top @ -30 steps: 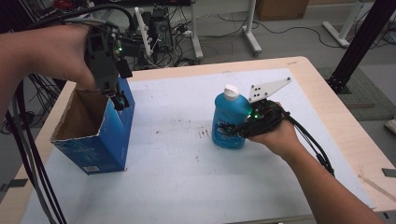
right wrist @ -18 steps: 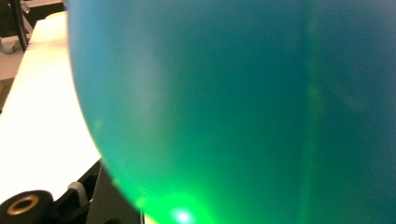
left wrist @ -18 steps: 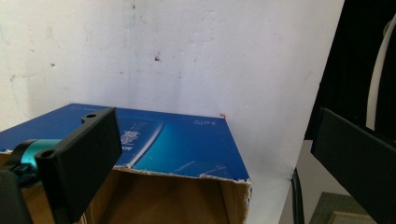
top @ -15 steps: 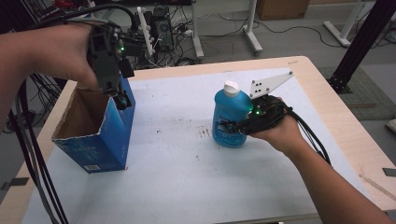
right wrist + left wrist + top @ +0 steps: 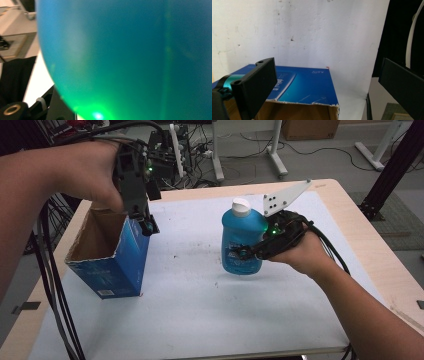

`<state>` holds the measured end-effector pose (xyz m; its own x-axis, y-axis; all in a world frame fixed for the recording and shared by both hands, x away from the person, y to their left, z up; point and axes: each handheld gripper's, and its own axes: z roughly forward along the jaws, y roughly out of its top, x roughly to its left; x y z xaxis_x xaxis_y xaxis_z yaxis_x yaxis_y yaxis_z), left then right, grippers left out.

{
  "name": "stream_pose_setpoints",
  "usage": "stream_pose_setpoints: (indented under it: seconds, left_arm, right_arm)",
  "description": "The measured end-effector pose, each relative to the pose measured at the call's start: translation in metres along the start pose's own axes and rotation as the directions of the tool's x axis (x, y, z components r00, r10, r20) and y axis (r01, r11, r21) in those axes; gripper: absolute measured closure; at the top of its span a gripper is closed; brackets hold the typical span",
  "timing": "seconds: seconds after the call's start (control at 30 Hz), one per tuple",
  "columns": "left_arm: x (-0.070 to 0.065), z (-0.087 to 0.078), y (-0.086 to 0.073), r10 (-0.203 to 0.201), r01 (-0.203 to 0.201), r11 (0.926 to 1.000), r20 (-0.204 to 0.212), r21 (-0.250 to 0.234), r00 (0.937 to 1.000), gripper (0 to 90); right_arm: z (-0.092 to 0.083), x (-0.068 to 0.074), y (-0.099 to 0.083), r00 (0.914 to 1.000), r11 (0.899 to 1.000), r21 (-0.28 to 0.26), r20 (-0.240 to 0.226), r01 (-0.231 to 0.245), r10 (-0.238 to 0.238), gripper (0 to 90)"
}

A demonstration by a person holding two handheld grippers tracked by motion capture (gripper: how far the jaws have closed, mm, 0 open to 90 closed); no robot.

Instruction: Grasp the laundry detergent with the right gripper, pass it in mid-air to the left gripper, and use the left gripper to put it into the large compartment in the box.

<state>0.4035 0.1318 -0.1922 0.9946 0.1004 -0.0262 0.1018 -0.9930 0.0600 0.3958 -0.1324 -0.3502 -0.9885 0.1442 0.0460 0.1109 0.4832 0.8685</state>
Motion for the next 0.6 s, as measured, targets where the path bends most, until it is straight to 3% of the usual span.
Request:
stream_pose_setpoints:
  seconds: [0.2,0.37,0.4,0.6]
  left_arm:
    - [-0.012,-0.003,0.011,0.039,-0.039,0.9992,-0.002,0.004,0.9992,1.7]
    - [-0.018,-0.004,0.018,0.054,-0.054,0.9985,-0.005,-0.003,0.9985,1.7]
    - [-0.024,-0.005,0.025,0.076,-0.076,0.9971,-0.005,-0.003,0.9971,1.7]
    - [-0.031,-0.006,0.035,0.093,-0.093,0.9957,0.000,-0.004,0.9957,1.7]
  right_arm:
    - [0.010,0.009,0.015,0.9973,0.999,0.006,-0.062,0.038,-0.038,46.4]
    - [0.012,0.013,0.023,0.9954,0.999,0.002,-0.081,0.052,-0.052,46.4]
    - [0.015,0.017,0.033,0.9916,0.998,0.000,-0.109,0.070,-0.070,46.4]
    - [0.022,0.022,0.045,0.9861,0.995,0.016,-0.139,0.094,-0.091,46.4]
